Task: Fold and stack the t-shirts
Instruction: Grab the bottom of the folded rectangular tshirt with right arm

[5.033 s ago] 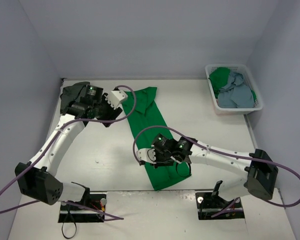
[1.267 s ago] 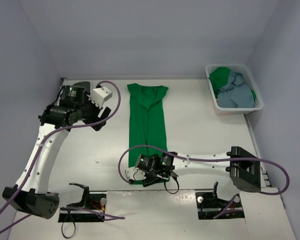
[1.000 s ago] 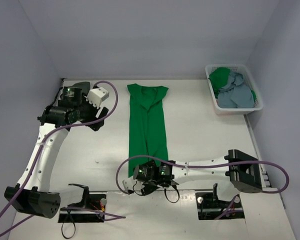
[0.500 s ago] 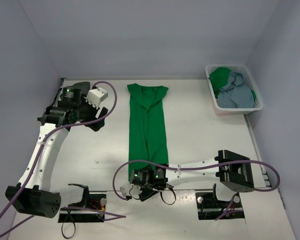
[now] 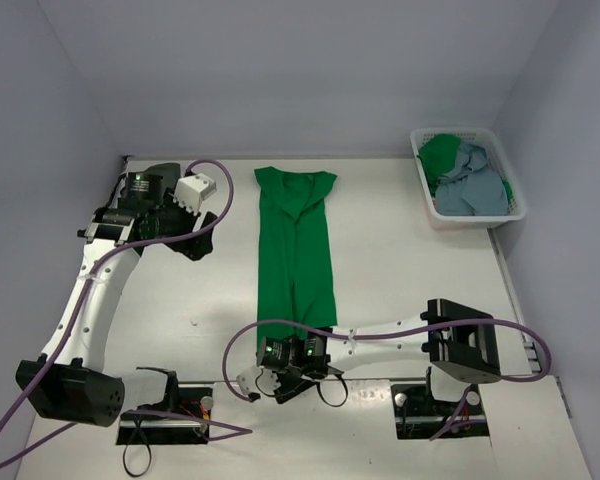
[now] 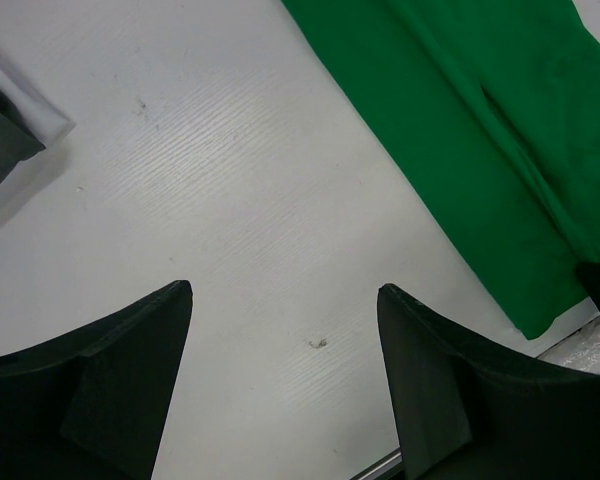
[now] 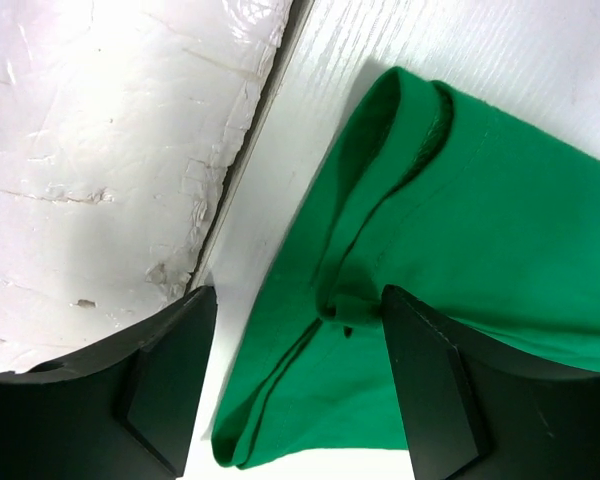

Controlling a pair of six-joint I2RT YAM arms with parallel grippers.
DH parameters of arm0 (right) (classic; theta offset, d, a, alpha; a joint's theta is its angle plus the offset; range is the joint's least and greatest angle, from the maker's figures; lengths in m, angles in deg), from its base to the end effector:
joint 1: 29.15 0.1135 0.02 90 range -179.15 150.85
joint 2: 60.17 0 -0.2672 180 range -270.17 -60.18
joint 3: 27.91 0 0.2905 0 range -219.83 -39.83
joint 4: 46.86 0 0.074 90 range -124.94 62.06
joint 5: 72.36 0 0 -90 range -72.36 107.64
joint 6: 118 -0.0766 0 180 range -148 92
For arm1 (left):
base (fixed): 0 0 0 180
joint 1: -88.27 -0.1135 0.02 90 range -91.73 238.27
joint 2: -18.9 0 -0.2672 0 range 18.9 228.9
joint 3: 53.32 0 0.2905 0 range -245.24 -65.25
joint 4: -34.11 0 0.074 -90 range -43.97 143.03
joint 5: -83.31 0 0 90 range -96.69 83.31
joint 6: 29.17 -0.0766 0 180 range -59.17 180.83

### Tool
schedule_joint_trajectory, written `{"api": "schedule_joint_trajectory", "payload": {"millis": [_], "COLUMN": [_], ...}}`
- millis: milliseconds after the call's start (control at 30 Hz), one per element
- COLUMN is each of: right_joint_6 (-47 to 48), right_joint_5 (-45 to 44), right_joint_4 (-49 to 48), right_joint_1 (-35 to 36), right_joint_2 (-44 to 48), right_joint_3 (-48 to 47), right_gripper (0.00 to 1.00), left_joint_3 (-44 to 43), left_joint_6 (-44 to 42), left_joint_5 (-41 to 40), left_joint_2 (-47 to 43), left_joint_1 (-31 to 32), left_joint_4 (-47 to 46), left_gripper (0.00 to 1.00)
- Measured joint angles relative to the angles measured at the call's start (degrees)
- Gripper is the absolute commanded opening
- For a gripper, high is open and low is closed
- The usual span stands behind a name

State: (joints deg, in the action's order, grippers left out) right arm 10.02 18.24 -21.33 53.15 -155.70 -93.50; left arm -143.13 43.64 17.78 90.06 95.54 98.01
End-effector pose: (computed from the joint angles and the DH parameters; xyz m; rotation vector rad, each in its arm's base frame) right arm 0.0505 0.3795 0.1104 -2.2309 1.2749 0.3134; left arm 0.3036 -0.0707 0.3572 0.6877 2.2038 -0.4149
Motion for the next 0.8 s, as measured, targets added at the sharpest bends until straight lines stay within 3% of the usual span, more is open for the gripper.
{"api": "schedule_joint_trajectory", "payload": {"millis": [300, 567, 800], "right_joint_6": [1.27, 1.99, 2.62], "right_joint_5": [4.87, 6.16, 6.58], "right_joint_4": [-2.12, -2.71, -3.34], "right_joint_1": [-3.72, -3.96, -4.0], "right_joint_2": [-1.77, -2.75, -3.96], "right_joint_3": [-1.05, -1.79, -2.67], "right_gripper": [0.4, 0.32, 0.16], "left_joint_3": [-0.33, -0.98, -1.4], "left_joint_6": [0.68, 1.29, 1.44], "left_joint_5": [1.68, 2.89, 4.0], "left_joint_2": [2.69, 4.02, 4.02], "left_joint_1": [-0.33, -0.59, -0.59], "left_joint_4": [-0.46, -0.94, -1.09], "left_gripper": [0.69, 0.69, 0.69]}}
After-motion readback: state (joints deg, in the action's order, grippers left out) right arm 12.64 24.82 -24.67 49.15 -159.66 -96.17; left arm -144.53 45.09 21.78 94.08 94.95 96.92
